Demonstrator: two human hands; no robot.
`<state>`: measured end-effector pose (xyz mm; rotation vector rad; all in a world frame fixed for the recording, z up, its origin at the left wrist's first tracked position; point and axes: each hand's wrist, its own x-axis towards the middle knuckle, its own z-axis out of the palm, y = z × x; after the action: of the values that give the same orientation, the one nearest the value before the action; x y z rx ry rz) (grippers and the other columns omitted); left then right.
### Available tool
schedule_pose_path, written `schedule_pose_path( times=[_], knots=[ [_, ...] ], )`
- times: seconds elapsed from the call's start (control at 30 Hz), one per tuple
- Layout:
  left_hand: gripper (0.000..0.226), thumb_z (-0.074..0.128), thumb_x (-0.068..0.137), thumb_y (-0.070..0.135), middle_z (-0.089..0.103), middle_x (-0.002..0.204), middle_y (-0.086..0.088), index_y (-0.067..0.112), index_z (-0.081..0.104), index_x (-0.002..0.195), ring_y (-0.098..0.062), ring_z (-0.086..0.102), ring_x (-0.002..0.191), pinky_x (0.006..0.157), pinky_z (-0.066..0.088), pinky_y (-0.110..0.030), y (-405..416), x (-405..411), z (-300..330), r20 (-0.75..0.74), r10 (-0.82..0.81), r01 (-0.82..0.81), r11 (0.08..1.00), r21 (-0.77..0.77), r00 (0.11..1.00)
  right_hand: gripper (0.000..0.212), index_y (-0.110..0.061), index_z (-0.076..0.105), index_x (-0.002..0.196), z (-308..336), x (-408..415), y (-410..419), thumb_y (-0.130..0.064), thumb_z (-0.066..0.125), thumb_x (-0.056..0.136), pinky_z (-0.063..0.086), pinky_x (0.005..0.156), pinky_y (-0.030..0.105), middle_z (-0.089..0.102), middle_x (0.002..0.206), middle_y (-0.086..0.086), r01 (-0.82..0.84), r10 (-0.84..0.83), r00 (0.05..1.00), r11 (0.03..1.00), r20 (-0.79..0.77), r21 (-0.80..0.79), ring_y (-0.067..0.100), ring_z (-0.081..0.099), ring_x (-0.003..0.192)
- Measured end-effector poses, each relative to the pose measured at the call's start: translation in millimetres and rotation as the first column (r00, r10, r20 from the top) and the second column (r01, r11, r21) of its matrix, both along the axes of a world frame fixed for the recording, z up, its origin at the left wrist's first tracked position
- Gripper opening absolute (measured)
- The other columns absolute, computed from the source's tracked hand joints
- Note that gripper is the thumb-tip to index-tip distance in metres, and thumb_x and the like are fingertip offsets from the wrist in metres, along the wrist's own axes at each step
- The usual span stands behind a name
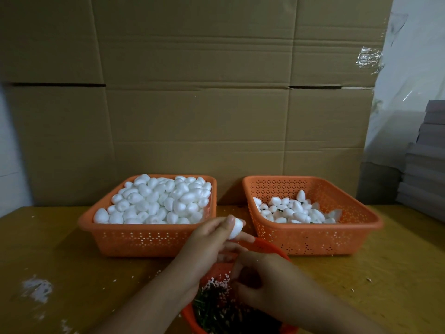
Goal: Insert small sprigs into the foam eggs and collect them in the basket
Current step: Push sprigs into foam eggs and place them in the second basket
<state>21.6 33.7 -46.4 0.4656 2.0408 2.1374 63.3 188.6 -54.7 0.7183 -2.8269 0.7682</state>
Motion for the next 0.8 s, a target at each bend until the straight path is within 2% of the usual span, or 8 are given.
schedule_pose_path(
  times=[0.13, 0.23, 0.3, 0.43, 0.57, 0.63, 0.7, 0.8],
  knots=[
    [0.032, 0.054, 0.093, 0.040, 0.072, 0.075, 0.001, 0.014, 0.070, 0.099, -0.007, 0.062, 0.060, 0.053, 0.048, -0.020, 2.8, -4.7, -1.7, 0.016, 0.110, -0.110, 0.994, 0.010, 0.994, 0.019, -0.039, 0.061, 0.100, -2.1, 0.2, 0.9, -0.043, 0.062, 0.082, 0.043, 0.073, 0.005, 0.066, 0.099, -0.021, -0.014, 0.014, 1.000, 0.996, 0.002, 0.093, -0.007, 0.059, 0.092],
    [0.032, 0.064, 0.082, 0.046, 0.060, 0.064, 0.004, 0.020, 0.074, 0.098, -0.007, 0.055, 0.056, 0.058, 0.045, -0.028, 1.2, -6.8, -3.7, -0.001, 0.174, -0.174, 0.985, 0.006, 0.985, 0.020, -0.042, 0.061, 0.102, -1.8, -0.6, 0.9, -0.043, 0.062, 0.082, 0.040, 0.072, 0.002, 0.066, 0.103, -0.023, -0.020, 0.018, 1.000, 0.992, 0.013, 0.121, -0.008, 0.058, 0.095],
    [0.033, 0.064, 0.080, 0.045, 0.058, 0.061, 0.003, 0.018, 0.073, 0.098, -0.008, 0.055, 0.056, 0.057, 0.045, -0.027, 0.1, -6.1, -3.5, -0.012, 0.155, -0.155, 0.987, 0.031, 0.988, 0.019, -0.043, 0.062, 0.102, -1.0, 0.1, 1.0, -0.042, 0.063, 0.083, 0.038, 0.071, 0.000, 0.066, 0.104, -0.025, -0.038, 0.035, 0.999, 0.991, 0.026, 0.131, -0.010, 0.058, 0.094],
    [0.017, 0.061, 0.091, 0.023, 0.071, 0.077, 0.002, 0.014, 0.069, 0.103, -0.006, 0.063, 0.066, 0.054, 0.049, -0.020, 0.0, -4.2, -2.0, -0.050, 0.102, -0.096, 0.989, 0.115, 0.994, 0.020, -0.045, 0.061, 0.102, 1.2, 2.8, 1.3, -0.039, 0.062, 0.084, 0.037, 0.067, -0.003, 0.066, 0.104, -0.024, -0.060, 0.056, 0.998, 0.988, 0.033, 0.141, -0.008, 0.057, 0.097],
    [0.024, 0.058, 0.095, 0.007, 0.075, 0.103, -0.003, 0.017, 0.065, 0.116, -0.012, 0.070, 0.087, 0.065, 0.055, -0.023, -2.3, -0.3, 0.0, -0.062, 0.051, -0.041, 0.986, 0.162, 0.997, 0.021, -0.045, 0.062, 0.103, 1.9, 2.4, 0.6, -0.038, 0.062, 0.084, 0.037, 0.070, -0.002, 0.066, 0.104, -0.025, -0.070, 0.065, 0.997, 0.987, 0.039, 0.147, -0.010, 0.057, 0.097],
    [0.030, 0.057, 0.095, 0.002, 0.074, 0.109, -0.003, 0.020, 0.067, 0.117, -0.016, 0.071, 0.097, 0.070, 0.056, -0.025, -3.1, 0.0, 0.2, -0.064, 0.038, -0.026, 0.984, 0.177, 0.997, 0.022, -0.047, 0.061, 0.103, 1.3, 2.4, 0.4, -0.038, 0.062, 0.084, 0.035, 0.067, -0.005, 0.065, 0.098, -0.029, -0.070, 0.066, 0.997, 0.987, 0.034, 0.146, -0.018, 0.053, 0.089],
    [0.030, 0.057, 0.093, -0.002, 0.073, 0.112, -0.005, 0.014, 0.067, 0.116, -0.018, 0.070, 0.101, 0.072, 0.057, -0.025, -2.8, -0.7, -0.9, -0.068, 0.030, -0.017, 0.982, 0.188, 0.997, 0.022, -0.048, 0.060, 0.103, 0.5, 1.9, 0.1, -0.038, 0.062, 0.083, 0.033, 0.065, -0.006, 0.064, 0.097, -0.029, -0.072, 0.068, 0.997, 0.986, 0.034, 0.148, -0.025, 0.048, 0.075],
    [0.027, 0.059, 0.089, -0.009, 0.072, 0.113, -0.006, 0.006, 0.062, 0.112, -0.018, 0.071, 0.102, 0.073, 0.058, -0.025, -1.7, -1.2, -3.4, -0.076, 0.027, -0.011, 0.979, 0.205, 0.997, 0.024, -0.049, 0.059, 0.104, 0.2, 1.0, -0.2, -0.037, 0.063, 0.083, 0.033, 0.066, -0.007, 0.063, 0.094, -0.032, -0.075, 0.068, 0.996, 0.987, 0.051, 0.141, -0.026, 0.047, 0.073]
  ],
)
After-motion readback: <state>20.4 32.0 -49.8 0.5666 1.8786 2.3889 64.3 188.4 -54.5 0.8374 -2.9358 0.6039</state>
